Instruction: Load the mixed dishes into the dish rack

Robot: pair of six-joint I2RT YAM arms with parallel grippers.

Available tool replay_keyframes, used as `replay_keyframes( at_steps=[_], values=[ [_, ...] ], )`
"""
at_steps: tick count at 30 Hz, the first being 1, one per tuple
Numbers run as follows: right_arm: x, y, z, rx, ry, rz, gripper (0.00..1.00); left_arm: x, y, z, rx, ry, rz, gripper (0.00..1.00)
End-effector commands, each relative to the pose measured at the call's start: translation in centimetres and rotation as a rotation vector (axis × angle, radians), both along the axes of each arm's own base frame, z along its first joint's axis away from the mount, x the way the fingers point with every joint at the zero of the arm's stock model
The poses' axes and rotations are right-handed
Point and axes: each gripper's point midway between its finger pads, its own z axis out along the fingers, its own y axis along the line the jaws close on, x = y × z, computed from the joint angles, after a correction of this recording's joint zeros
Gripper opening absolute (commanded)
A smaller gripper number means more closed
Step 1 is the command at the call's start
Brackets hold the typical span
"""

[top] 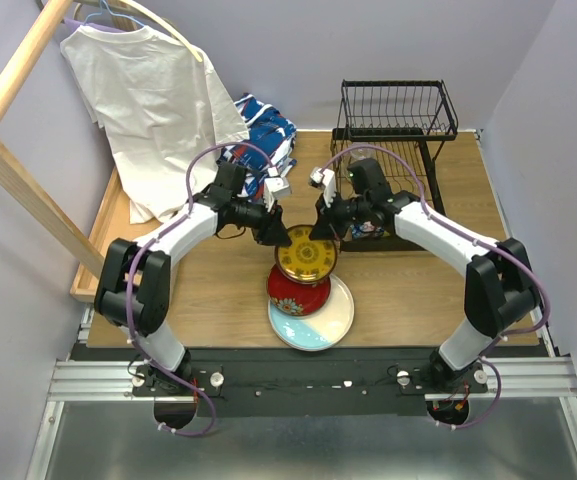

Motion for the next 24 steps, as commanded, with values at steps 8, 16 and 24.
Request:
replay_keyframes(
  at_steps=[8,16,24],
  values=[
    [8.9,-9.3,15.3,0.044,-0.269,-0.399,0.01,7.3,2.3,9.6,-0.046,-0.276,0.439,0.65],
    [11.0,-17.9,34.0,0.372,-0.82,-0.904,0.0,5.8,1.1,7.0,-0.03,-0.22,0.367,0.66],
    [17.2,-25.7,35.1,0.212,-0.945,-1.372,0.0,4.4,-0.7,5.9,-0.008,-0.22,0.298,0.66]
  ],
)
